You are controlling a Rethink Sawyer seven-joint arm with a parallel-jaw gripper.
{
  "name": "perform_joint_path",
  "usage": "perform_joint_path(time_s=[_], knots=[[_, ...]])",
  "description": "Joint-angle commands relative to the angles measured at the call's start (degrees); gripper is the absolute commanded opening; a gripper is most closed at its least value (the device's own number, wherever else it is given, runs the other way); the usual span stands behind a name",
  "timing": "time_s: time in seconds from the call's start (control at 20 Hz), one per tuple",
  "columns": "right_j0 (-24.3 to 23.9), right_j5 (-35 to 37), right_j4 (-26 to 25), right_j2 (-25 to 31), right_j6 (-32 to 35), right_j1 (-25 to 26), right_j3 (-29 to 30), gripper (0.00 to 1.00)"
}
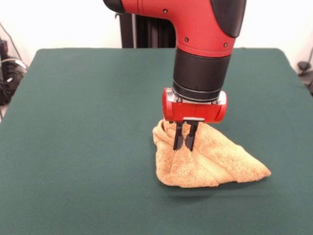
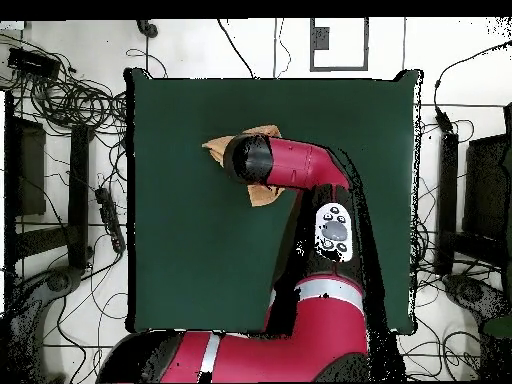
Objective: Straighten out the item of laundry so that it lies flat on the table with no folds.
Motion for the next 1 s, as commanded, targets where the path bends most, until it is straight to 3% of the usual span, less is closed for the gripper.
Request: perform_joint_path(time_s=[0.05,0.4,0.6,0.8,1.0], knots=[[-1.85,26.38,-1.26,2.56,-0.74,0.41,-4.32,0.00],[-1.52,26.04,-1.69,2.93,1.06,-2.81,-3.52,0.00],[-1.45,32.93,-2.39,3.23,0.96,-2.87,-8.84,0.00],[-1.20,35.62,-2.83,3.30,1.61,-5.27,-8.29,0.00],[-1.97,38.24,-2.52,4.20,2.16,-3.83,-12.26,0.00]])
